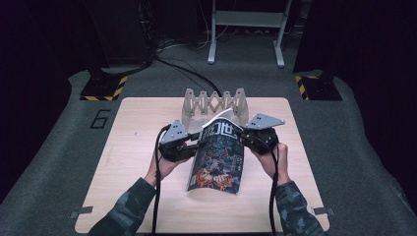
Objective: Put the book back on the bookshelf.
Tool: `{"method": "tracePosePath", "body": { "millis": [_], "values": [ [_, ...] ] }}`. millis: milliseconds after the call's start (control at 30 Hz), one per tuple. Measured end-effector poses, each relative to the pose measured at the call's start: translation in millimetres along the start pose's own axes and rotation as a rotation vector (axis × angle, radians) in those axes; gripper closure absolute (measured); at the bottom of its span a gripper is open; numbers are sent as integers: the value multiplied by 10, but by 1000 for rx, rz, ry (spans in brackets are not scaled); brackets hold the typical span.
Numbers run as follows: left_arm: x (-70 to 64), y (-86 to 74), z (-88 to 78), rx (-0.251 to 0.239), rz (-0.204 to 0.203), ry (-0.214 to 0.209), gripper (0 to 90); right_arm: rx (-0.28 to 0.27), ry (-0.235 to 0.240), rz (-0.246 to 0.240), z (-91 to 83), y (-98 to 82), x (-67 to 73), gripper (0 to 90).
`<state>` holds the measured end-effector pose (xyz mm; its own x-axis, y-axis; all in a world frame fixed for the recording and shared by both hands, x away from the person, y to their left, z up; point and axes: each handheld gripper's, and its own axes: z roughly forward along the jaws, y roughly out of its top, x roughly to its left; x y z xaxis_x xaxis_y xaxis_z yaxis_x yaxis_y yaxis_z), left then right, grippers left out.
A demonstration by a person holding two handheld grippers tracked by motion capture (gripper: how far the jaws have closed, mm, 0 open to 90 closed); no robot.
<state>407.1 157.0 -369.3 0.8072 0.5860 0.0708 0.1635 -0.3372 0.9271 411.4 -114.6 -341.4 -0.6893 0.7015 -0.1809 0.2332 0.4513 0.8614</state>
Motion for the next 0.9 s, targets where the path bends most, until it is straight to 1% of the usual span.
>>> {"method": "tracePosePath", "body": {
  "millis": [33,100,133,167,233,267,300,333,367,433,467,500,533,567,600,633,667,700,733,767,867,900],
  "values": [
    [-7,-10,10,10,3,16,709,6,1,-6,1,3,8,835],
    [-23,-62,3,-3,4,43,758,20,-17,-19,14,1,27,827],
    [-14,-88,-20,-7,12,41,771,29,-21,-20,17,-8,33,824],
    [-11,-115,-47,-18,12,52,781,32,-24,-22,15,-24,25,818],
    [-17,-158,-97,-48,0,55,793,39,-22,-9,3,-64,-8,812],
    [-21,-169,-122,-55,15,56,797,41,-23,-1,-2,-87,-33,808],
    [-40,-184,-138,-64,15,49,799,52,-14,5,-6,-114,-58,806],
    [-55,-194,-153,-71,34,56,801,58,-10,17,-3,-145,-78,808],
    [-75,-204,-163,-79,43,51,802,65,-6,26,1,-179,-94,812],
    [-113,-217,-177,-93,46,54,803,75,-4,33,-2,-235,-117,827],
    [-113,-213,-185,-92,56,49,802,75,2,31,-11,-249,-128,831],
    [-119,-211,-184,-106,51,55,802,70,1,33,-21,-247,-131,837],
    [-123,-203,-188,-108,43,52,803,67,-4,26,-30,-234,-128,841],
    [-122,-189,-190,-111,49,56,803,62,-10,16,-39,-212,-117,844],
    [-109,-172,-200,-113,69,53,803,57,-18,10,-49,-183,-101,848],
    [-124,-163,-200,-128,57,59,804,51,-31,4,-59,-151,-88,851],
    [-120,-149,-208,-139,65,68,804,42,-37,-8,-76,-117,-81,853],
    [-120,-149,-208,-139,65,68,805,31,-52,-14,-93,-82,-79,854],
    [-120,-126,-225,-157,69,68,806,16,-54,-17,-119,-37,-78,857],
    [-122,-123,-226,-171,73,78,807,8,-60,-22,-134,-11,-78,858],
    [-114,-131,-234,-201,79,99,810,-18,-68,-37,-181,87,-69,861],
    [-109,-148,-233,-217,75,105,810,-24,-69,-38,-192,116,-59,862]
  ]
}}
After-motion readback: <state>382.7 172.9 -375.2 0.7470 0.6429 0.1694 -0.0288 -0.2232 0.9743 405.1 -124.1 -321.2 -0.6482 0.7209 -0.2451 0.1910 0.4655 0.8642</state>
